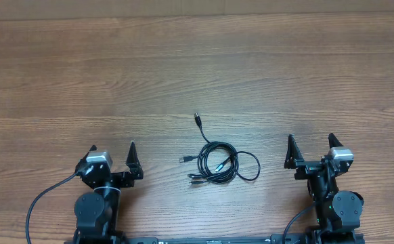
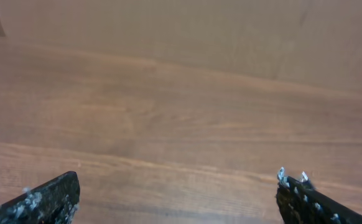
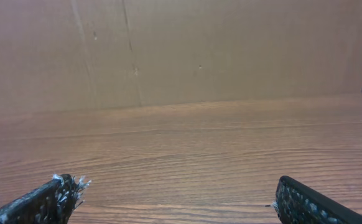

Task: Untangle cables
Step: 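Move the left gripper forward and down over the black cable coil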

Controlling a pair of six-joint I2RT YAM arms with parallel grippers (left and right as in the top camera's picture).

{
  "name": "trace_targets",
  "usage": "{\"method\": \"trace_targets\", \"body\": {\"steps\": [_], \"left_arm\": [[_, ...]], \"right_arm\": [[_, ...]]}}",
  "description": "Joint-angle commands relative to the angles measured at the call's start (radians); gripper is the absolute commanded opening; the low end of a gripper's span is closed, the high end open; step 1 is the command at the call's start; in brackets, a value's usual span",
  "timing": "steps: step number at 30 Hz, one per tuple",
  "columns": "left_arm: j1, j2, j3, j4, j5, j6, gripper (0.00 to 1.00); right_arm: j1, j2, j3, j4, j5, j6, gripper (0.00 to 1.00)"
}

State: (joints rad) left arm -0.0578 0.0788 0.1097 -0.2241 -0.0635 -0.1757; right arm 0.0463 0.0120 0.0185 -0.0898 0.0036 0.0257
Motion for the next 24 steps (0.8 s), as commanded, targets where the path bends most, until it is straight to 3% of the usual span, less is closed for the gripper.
{"method": "trace_targets", "body": {"steps": [1, 14, 24], "left_arm": [[0.007, 0.063, 0.058, 0.000, 0.008, 0.034, 1.00], [0.007, 0.416, 0.259, -0.015, 0.010, 0.087, 1.00], [0.006, 0.655, 0.455, -0.141, 0.009, 0.088, 1.00]], "right_arm": [[-0.002, -0.009, -0.010, 0.005, -0.006, -0.001, 1.00], [-0.002, -0.009, -0.010, 0.005, -0.006, -0.001, 1.00], [-0.002, -0.009, -0.010, 0.005, -0.006, -0.001, 1.00]]}}
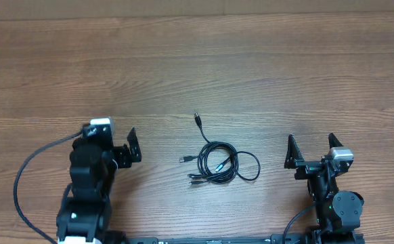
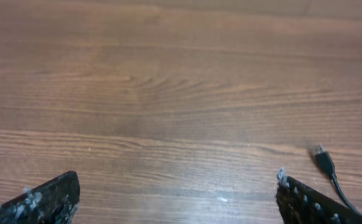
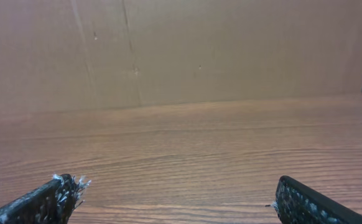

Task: Untangle cables
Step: 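Move the left gripper forward and down over the black cable coil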

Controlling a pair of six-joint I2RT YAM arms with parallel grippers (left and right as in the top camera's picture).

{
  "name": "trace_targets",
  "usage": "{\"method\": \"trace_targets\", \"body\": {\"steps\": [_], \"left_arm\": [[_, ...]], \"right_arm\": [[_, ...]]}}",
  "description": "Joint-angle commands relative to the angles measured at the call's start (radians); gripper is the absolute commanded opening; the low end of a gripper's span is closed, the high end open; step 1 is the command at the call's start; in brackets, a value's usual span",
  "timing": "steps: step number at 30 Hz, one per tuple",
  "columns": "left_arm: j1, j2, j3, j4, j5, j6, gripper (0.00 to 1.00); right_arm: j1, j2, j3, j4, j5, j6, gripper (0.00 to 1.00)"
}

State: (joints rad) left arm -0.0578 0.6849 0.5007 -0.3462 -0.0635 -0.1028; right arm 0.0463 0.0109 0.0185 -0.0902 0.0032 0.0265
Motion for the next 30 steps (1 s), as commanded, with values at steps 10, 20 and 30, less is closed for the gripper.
{"method": "trace_targets", "body": {"steps": [10, 20, 30], "left_arm": [[0.005, 0.248, 0.237, -0.193, 0.009, 0.022, 1.00], [0.005, 0.370, 0.393, -0.339, 0.013, 0.051, 1.00], [0.003, 0.388, 0.407, -0.419, 0.064, 0.067, 1.00]], "right_arm": [[-0.002, -0.008, -0.010, 0.006, -0.005, -0.002, 1.00], [-0.002, -0.008, -0.010, 0.006, -0.005, -0.002, 1.00], [-0.002, -0.008, -0.010, 0.006, -0.005, -0.002, 1.00]]}}
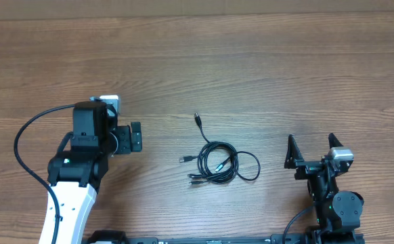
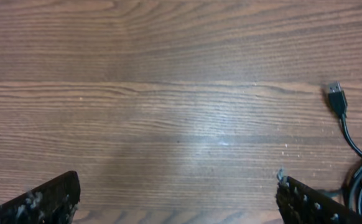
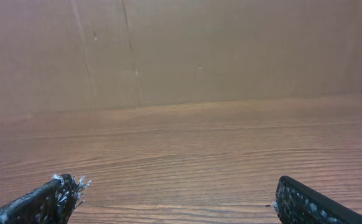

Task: Untangle cables
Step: 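Move the left gripper forward and down over the black cable coil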

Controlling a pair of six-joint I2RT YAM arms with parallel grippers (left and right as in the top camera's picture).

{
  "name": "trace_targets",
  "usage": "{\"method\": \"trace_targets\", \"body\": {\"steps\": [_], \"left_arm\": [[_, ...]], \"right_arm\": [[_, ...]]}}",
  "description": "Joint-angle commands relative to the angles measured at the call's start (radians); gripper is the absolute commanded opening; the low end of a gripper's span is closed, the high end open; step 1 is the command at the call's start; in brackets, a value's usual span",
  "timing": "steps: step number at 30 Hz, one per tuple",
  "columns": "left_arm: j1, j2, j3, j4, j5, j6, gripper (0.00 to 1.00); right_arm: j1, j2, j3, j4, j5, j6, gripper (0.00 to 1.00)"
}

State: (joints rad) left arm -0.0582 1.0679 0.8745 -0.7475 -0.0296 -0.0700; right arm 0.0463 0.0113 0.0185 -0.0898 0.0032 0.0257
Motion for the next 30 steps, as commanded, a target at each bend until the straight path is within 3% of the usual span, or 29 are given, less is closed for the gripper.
{"method": "trace_targets", "body": {"steps": [1, 14, 23, 30], "left_arm": [[0.003, 0.005, 0.034, -0.020, 0.030, 0.039, 1.00], [-0.013, 0.103, 0.182, -0.142, 0.075, 0.068, 1.00], [-0.161, 0.320, 0.356, -0.280, 0.048, 0.093, 1.00], [-0.305, 0.426, 0.384, -0.259, 0.064, 0.182, 1.00]], "right_arm": [[-0.002, -0.008, -0.010, 0.005, -0.005, -0.001, 1.00], [-0.002, -0.008, -0.010, 0.005, -0.005, -0.001, 1.00], [-0.002, -0.008, -0.010, 0.005, -0.005, -0.001, 1.00], [-0.002, -0.008, -0.010, 0.005, -0.005, -0.001, 1.00]]}}
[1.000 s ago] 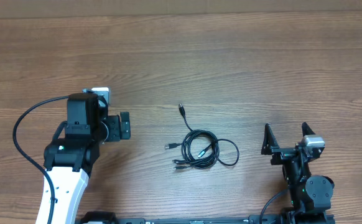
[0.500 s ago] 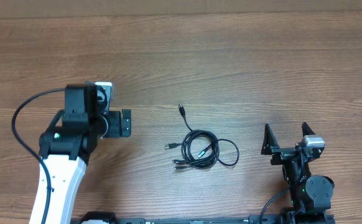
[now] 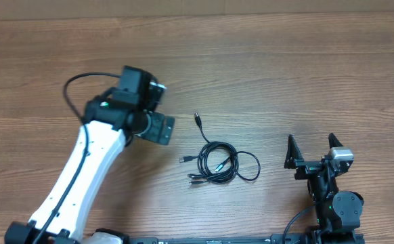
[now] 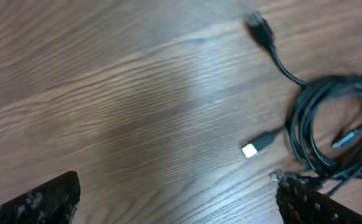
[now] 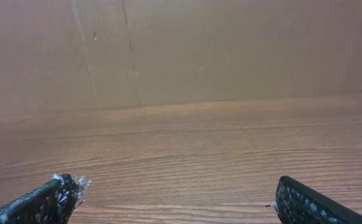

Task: Untangle cables
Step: 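Move the left gripper forward and down over the black cable coil, then close the left gripper on the cable coil and lift it up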

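A tangle of thin black cables (image 3: 223, 164) lies coiled at the table's middle, one plug end (image 3: 197, 118) stretching up and left, another short plug (image 3: 185, 158) poking out left. In the left wrist view the coil (image 4: 330, 127), the long plug (image 4: 259, 28) and a silver-tipped plug (image 4: 253, 148) show at right. My left gripper (image 3: 159, 129) hangs open above the wood just left of the cables, nothing between its fingers. My right gripper (image 3: 310, 150) stands open at the near right, apart from the cables.
The wooden table (image 3: 285, 74) stretches around the tangle. A brown cardboard wall (image 5: 181, 50) backs the table in the right wrist view. The left arm's white link (image 3: 82, 176) crosses the near left.
My left arm has reached up and right; its gripper now sits close to the left of the coil, turned so the cables fill the right of its view. The right arm has not moved.
Both grippers first rested open at the near edge. Then the left arm was raised and looking down at the wood, with the long plug entering its view. A second ago it was farther forward, and now it hangs open beside the tangle. The cables lie unchanged.
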Controlling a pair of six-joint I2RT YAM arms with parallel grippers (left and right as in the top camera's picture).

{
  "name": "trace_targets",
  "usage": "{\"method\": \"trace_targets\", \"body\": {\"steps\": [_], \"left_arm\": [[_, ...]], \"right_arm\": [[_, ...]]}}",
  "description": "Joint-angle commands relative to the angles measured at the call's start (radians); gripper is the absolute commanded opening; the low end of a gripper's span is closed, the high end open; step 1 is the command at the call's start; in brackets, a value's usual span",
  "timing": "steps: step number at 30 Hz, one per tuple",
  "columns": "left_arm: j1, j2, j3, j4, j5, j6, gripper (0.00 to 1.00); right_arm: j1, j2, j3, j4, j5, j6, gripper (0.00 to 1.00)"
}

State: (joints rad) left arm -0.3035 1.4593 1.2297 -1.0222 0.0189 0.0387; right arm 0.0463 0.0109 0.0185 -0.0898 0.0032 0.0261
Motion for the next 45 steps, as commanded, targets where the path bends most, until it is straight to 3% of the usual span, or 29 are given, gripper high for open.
{"method": "trace_targets", "body": {"steps": [1, 9, 15, 26, 32, 45], "left_arm": [[-0.083, 0.049, 0.029, 0.025, 0.019, 0.081, 1.00], [-0.156, 0.127, 0.028, 0.112, 0.029, 0.076, 1.00], [-0.169, 0.138, 0.028, 0.122, 0.200, 0.122, 1.00], [-0.283, 0.271, 0.028, 0.142, 0.159, 0.192, 0.99], [-0.287, 0.406, 0.028, 0.138, 0.078, -0.003, 1.00], [-0.358, 0.434, 0.028, 0.190, 0.029, -0.043, 1.00]], "right_arm": [[-0.002, -0.008, -0.010, 0.005, -0.005, -0.001, 1.00], [-0.002, -0.008, -0.010, 0.005, -0.005, -0.001, 1.00], [-0.002, -0.008, -0.010, 0.005, -0.005, -0.001, 1.00], [-0.002, -0.008, -0.010, 0.005, -0.005, -0.001, 1.00], [-0.002, -0.008, -0.010, 0.005, -0.005, -0.001, 1.00], [-0.002, -0.008, -0.010, 0.005, -0.005, -0.001, 1.00]]}}
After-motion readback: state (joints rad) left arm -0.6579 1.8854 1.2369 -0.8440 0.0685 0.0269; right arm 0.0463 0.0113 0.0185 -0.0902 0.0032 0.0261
